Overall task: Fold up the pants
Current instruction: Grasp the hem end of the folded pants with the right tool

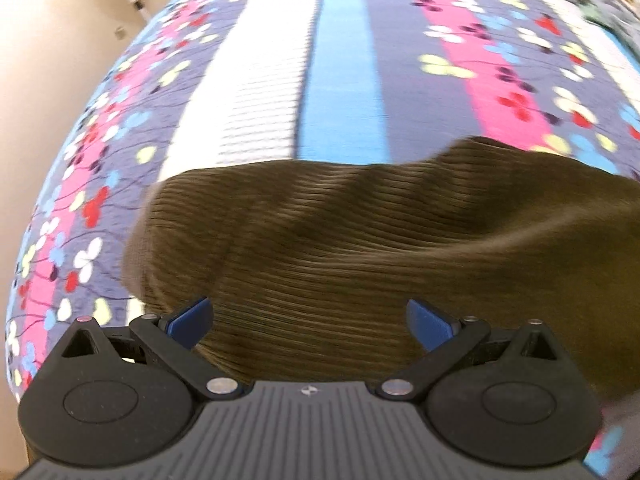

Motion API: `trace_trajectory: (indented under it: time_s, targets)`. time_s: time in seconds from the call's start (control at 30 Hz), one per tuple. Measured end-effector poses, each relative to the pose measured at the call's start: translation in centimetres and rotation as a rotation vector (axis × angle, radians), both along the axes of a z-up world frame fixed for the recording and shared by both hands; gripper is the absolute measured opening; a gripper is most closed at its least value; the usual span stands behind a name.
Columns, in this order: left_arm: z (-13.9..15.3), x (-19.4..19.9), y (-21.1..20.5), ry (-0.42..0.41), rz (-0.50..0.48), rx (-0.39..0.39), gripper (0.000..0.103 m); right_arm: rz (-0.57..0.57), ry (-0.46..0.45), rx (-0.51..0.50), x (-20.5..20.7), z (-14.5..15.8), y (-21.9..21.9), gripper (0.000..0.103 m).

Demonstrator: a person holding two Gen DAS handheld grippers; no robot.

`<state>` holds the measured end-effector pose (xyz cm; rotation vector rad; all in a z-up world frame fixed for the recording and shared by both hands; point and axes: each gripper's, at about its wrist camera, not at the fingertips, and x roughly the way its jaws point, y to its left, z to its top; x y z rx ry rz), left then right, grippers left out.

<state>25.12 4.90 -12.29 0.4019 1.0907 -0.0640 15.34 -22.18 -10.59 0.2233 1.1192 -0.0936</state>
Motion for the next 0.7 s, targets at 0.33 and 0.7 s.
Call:
trace_trajectory:
  time_s: [0.33,0.7]
  targets:
    - [-1.6,3.9,3.7,-0.007,0.085,-0.001,0.103,0.088,-0.046,0.169,11.3,-3.5,4.4,0.102]
    - [-2.6,5.0,7.1,-0.043,0.083,-0.104,0.103,0.191,0.028,0.128,16.9,-8.1,7.9,0.013]
